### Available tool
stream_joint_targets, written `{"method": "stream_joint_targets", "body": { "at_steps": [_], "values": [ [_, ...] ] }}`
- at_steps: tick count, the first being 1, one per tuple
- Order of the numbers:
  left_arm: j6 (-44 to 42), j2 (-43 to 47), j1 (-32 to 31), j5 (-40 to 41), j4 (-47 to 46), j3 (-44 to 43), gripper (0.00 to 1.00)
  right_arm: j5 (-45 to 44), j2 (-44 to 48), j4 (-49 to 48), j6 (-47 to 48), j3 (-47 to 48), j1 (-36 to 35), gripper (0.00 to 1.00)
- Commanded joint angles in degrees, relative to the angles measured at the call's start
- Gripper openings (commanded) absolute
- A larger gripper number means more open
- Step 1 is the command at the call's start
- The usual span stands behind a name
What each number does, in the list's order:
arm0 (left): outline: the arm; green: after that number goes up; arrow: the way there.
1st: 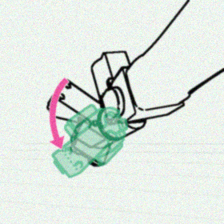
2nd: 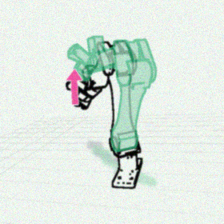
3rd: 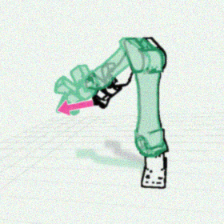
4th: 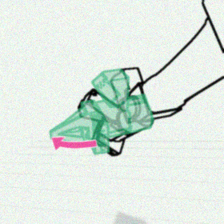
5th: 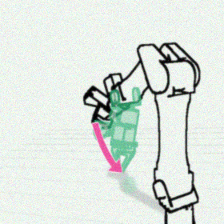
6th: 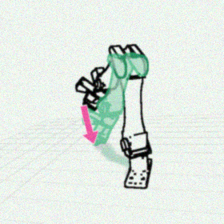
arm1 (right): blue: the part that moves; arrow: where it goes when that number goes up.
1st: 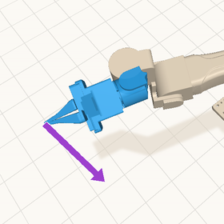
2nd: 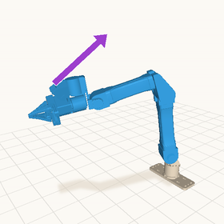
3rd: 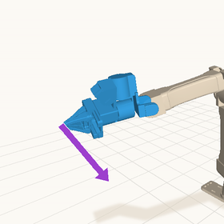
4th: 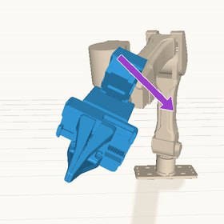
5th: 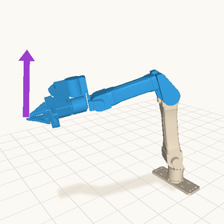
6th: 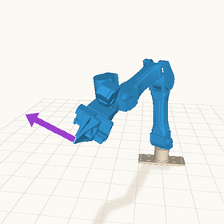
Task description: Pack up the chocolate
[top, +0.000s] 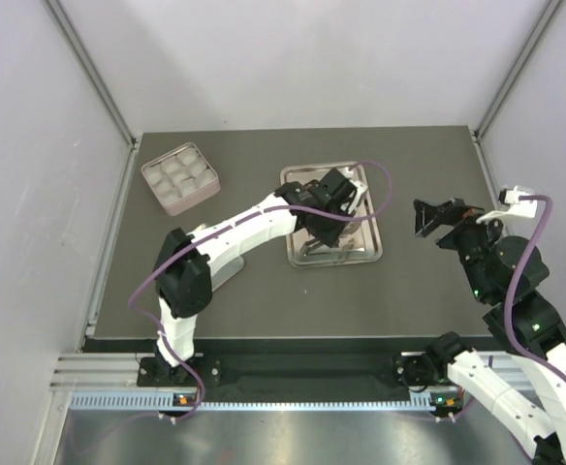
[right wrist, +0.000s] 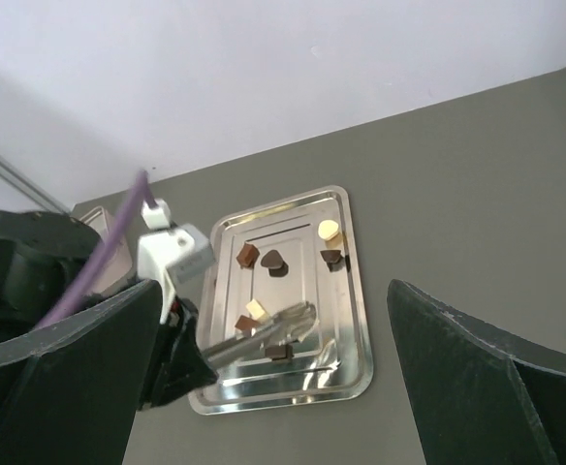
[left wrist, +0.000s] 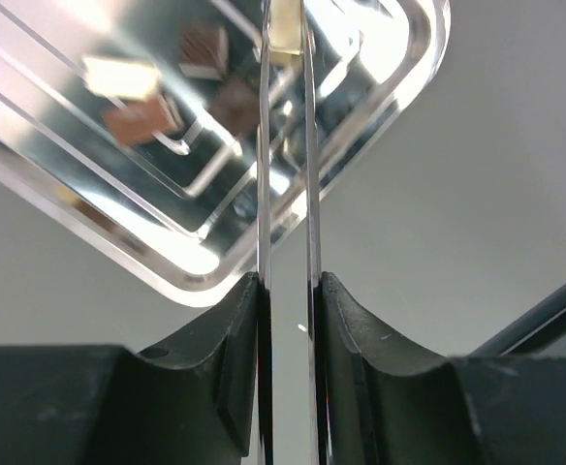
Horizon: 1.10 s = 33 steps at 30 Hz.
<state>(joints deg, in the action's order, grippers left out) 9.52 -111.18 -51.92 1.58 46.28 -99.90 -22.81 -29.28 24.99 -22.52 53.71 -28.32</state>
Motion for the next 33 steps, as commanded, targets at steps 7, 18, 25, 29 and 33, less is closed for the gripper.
{"method": "stream_joint_targets", "body": {
  "at_steps": [7,18,25,29,33],
  "values": [
    [0.8,2.1,8.0,13.6,2.3,-18.5,0.21,2.0,1.4,-1.8,-0.9,0.1,0.1,1.00],
    [1.4,-0.8,37.6,14.5,2.5,-20.0,0.20,6.8,0.6,-3.8,-2.9,-3.3,0.0,1.00],
    [2.8,-6.2,48.7,8.3,-1.2,-20.6,0.20,7.0,-1.5,-6.2,-1.6,-4.8,0.1,1.00],
    [3.1,-8.4,50.8,7.5,-1.5,-21.4,0.20,7.4,-3.2,-7.3,-1.3,-4.7,0.0,1.00],
    [2.9,-9.2,51.0,8.6,-3.1,-19.3,0.21,7.5,-4.5,-8.6,-1.4,-4.8,0.1,1.00]
  ]
}}
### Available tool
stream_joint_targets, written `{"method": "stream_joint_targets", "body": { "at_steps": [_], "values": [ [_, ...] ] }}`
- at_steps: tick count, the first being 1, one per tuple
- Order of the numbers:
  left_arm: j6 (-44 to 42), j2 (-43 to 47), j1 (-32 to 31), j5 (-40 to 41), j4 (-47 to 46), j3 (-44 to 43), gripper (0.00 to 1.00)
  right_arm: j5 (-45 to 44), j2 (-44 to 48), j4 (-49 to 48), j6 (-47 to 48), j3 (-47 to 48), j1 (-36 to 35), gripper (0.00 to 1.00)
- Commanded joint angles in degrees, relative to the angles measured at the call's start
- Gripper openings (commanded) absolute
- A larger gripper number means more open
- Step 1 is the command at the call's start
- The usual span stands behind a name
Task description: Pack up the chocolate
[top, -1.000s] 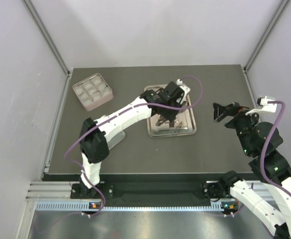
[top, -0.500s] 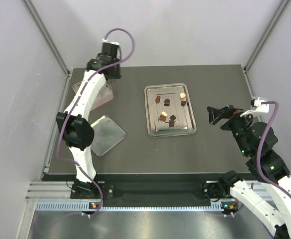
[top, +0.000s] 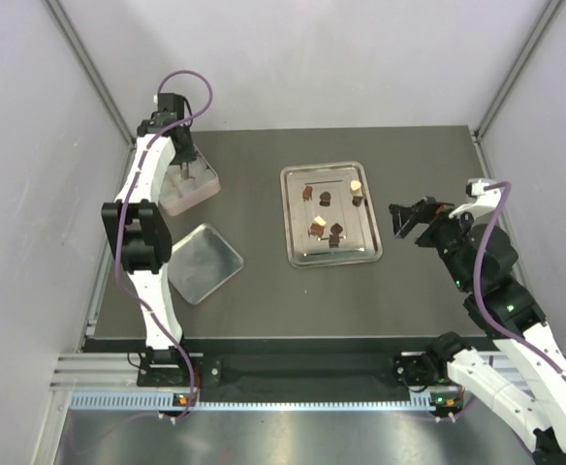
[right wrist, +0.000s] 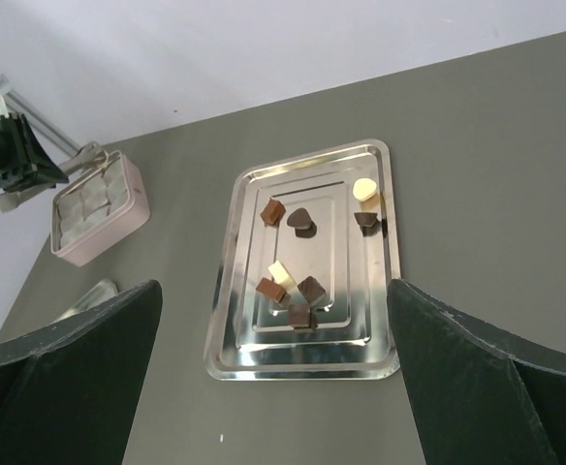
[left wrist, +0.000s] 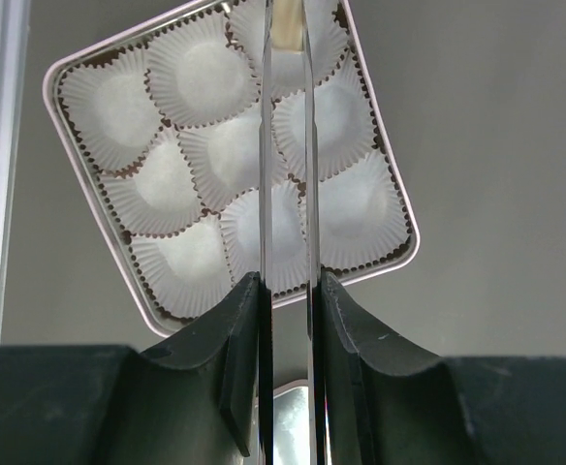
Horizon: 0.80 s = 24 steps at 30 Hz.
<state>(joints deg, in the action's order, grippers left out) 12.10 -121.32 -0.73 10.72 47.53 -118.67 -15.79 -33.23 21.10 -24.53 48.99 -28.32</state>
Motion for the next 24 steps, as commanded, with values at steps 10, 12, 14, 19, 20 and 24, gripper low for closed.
{"method": "stream_joint_targets", "body": {
  "at_steps": [10,12,14,19,20,24],
  "values": [
    [-1.4,-2.2,-0.1,2.0,-5.8,1.5,0.24,0.2,-1.2,-5.6,0.6,-1.1,0.0,1.00],
    [-1.5,-2.7,-0.1,2.4,-5.7,1.5,0.24,-0.1,-1.5,-5.7,1.1,-1.0,0.1,1.00],
    [-1.8,-3.0,-0.1,2.4,-5.9,1.7,0.25,-0.4,-1.8,-5.7,1.3,-0.7,0.1,1.00],
    [-2.4,-2.6,-0.1,1.7,-6.5,1.3,0.34,-0.6,-2.1,-6.0,1.6,-0.3,0.1,1.00],
    [-2.5,-2.3,-0.1,1.9,-6.4,1.3,0.35,-0.6,-2.2,-6.0,1.5,-0.2,0.0,1.00],
    [-3.1,-1.1,-0.1,1.8,-6.4,1.3,0.41,-0.3,-2.4,-6.1,1.3,0.0,0.1,1.00]
  ]
}}
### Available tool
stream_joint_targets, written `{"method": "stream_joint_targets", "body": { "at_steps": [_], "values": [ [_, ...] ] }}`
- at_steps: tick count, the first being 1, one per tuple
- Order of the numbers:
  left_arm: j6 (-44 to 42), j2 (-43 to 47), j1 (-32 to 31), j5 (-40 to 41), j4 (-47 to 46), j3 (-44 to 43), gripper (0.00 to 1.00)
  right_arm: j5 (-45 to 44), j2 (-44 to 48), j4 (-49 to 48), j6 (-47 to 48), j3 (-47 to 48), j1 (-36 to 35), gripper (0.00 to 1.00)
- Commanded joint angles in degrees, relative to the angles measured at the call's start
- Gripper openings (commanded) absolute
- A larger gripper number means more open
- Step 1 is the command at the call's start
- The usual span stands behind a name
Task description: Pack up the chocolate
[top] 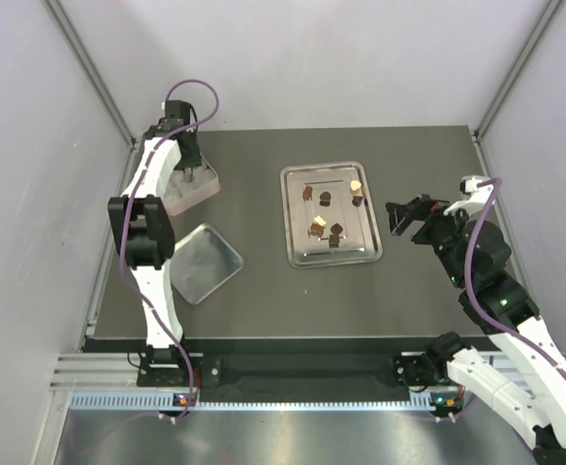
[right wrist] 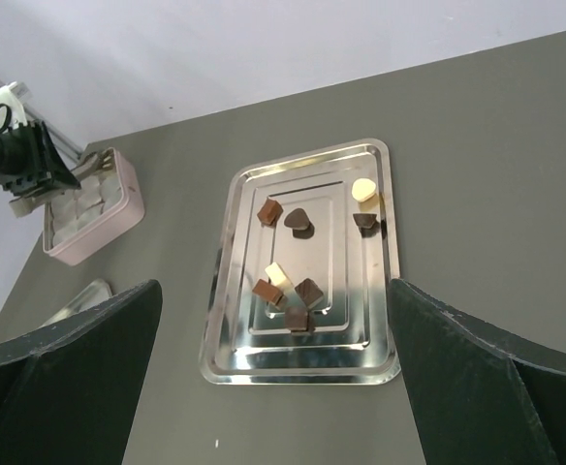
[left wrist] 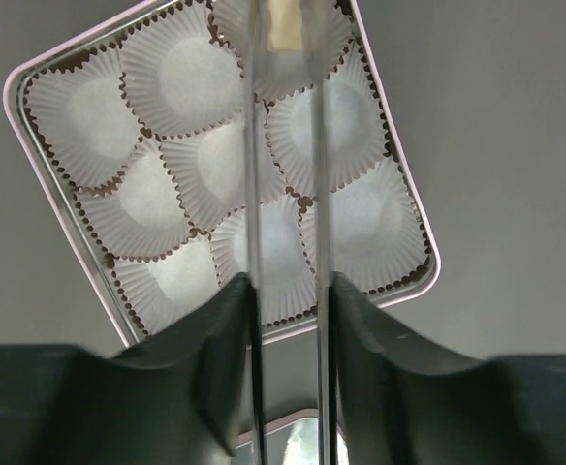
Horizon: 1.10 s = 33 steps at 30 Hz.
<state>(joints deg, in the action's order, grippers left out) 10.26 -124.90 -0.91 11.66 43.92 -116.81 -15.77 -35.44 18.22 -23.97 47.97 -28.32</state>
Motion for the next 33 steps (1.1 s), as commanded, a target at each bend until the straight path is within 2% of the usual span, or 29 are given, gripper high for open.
{"method": "stream_joint_targets", "body": {
  "at_steps": [1,11,17,24,27,33],
  "values": [
    [-1.4,2.9,0.0,0.6,-2.6,-0.6,0.45,-0.2,-0.1,-3.1,0.7,1.1,0.1,1.00],
    [-1.7,9.0,-3.0,0.4,0.5,-0.6,0.48,-0.1,1.6,-1.3,-0.5,2.3,0.1,1.00],
    [-2.3,14.9,-13.2,0.5,2.1,0.9,0.47,-1.0,3.0,0.9,-0.4,3.1,0.1,1.00],
    [0.0,20.3,-29.2,-3.4,-1.7,8.8,0.46,-3.4,4.7,3.7,0.6,3.5,0.1,1.00],
    [0.1,20.1,-33.4,-3.4,-4.2,11.2,0.47,-3.3,5.3,4.1,0.6,3.5,0.1,1.00],
    [1.0,15.4,-34.5,-3.7,-4.3,11.3,0.47,-3.3,6.0,4.6,0.6,3.5,0.1,1.00]
  ]
}}
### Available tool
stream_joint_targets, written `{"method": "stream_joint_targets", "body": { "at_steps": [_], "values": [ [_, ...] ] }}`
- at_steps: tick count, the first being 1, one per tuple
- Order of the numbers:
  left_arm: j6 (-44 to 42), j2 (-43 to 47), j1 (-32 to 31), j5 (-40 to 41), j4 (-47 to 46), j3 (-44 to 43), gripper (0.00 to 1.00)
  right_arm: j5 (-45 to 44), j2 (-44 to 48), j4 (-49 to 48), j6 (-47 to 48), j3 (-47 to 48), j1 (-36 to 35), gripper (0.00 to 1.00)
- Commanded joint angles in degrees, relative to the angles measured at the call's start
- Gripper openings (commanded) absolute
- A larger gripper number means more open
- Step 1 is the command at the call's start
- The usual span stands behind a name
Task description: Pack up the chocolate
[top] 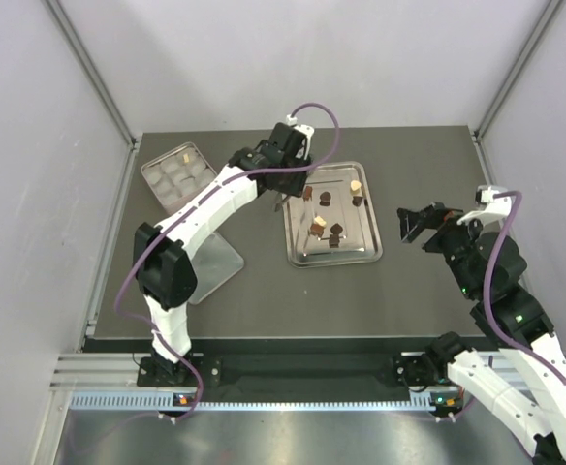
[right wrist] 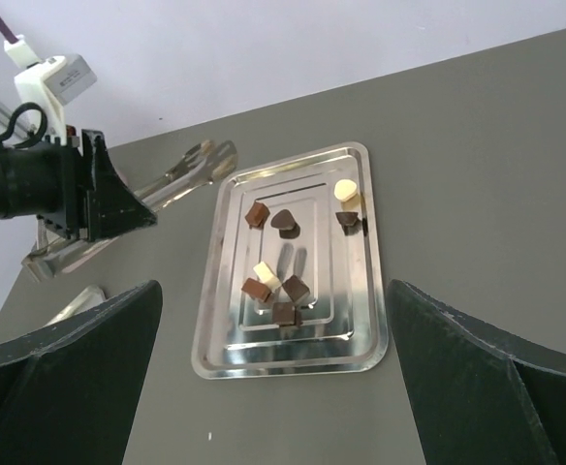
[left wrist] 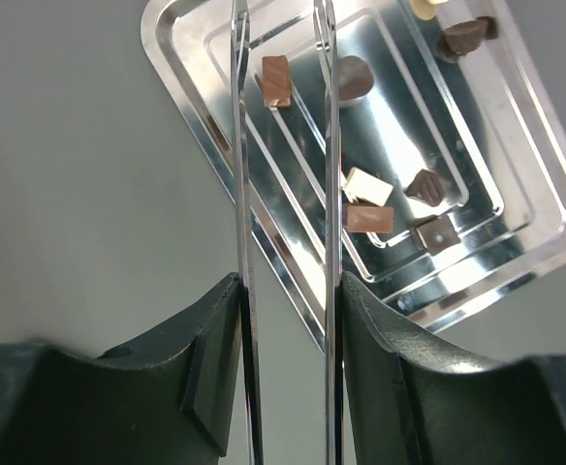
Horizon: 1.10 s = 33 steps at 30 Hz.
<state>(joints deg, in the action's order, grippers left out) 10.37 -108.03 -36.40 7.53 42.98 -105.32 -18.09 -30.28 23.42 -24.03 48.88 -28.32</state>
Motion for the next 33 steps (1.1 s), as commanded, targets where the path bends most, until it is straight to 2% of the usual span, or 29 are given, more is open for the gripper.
{"method": "stream_joint_targets", "body": {
  "at_steps": [1,12,27,33],
  "values": [
    [1.0,-1.9,1.1,0.5,-3.5,-0.2,0.47,-1.1,0.9,-0.5,0.7,2.6,0.1,1.00],
    [1.8,-6.5,0.7,-3.9,-6.3,3.4,0.47,-2.2,0.6,-0.4,1.5,2.4,0.1,1.00],
    [3.4,-10.1,0.7,-2.2,-4.1,3.5,0.44,-2.6,0.9,-0.7,2.0,2.3,0.1,1.00],
    [2.6,-10.2,0.7,-0.7,-4.4,3.0,0.48,-2.6,0.5,-1.0,2.1,2.1,0.1,1.00]
  ]
}}
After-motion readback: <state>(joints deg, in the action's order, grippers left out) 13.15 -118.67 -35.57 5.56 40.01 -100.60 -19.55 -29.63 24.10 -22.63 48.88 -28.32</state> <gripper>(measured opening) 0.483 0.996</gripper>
